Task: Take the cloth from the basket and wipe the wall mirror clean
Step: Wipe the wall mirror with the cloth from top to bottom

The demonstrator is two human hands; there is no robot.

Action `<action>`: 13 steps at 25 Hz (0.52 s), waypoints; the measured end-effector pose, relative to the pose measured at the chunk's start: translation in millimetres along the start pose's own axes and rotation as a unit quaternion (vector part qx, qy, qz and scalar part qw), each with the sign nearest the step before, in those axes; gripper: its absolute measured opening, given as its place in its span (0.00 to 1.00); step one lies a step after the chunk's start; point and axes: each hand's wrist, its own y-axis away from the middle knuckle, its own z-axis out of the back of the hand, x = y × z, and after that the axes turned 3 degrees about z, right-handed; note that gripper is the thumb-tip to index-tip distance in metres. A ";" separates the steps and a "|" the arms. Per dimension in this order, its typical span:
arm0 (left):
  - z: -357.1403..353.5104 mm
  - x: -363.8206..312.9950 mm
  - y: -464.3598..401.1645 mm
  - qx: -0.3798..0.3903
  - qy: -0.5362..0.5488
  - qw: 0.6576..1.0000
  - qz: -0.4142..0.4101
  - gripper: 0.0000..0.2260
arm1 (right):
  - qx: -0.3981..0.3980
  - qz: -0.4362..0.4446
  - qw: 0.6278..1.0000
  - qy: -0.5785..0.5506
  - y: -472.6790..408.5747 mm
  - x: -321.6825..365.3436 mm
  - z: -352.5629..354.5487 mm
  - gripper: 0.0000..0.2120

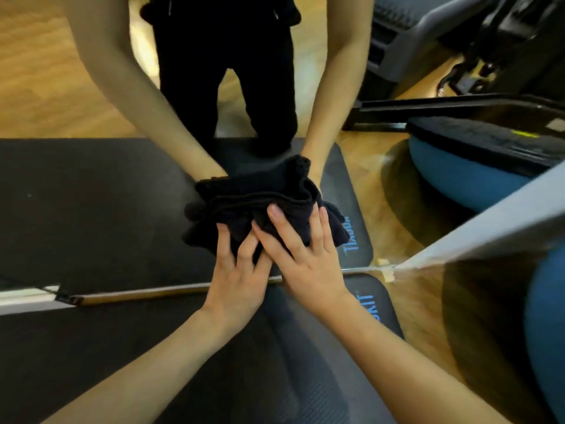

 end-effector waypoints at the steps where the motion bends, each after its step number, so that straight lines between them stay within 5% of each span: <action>1: -10.1 -21.5 -11.7 0.009 0.015 1.000 -0.004 0.22 | -0.005 -0.011 1.000 0.010 11.3 -24.4 9.3 0.28; 6: -7.1 -127.7 -99.2 0.009 0.158 0.987 0.014 0.19 | -0.016 -0.072 0.996 0.042 63.1 -138.6 51.4 0.44; 13: -13.3 -199.6 -160.8 -0.045 0.195 0.979 -0.025 0.18 | -0.039 -0.117 0.991 0.050 97.9 -219.7 64.3 0.45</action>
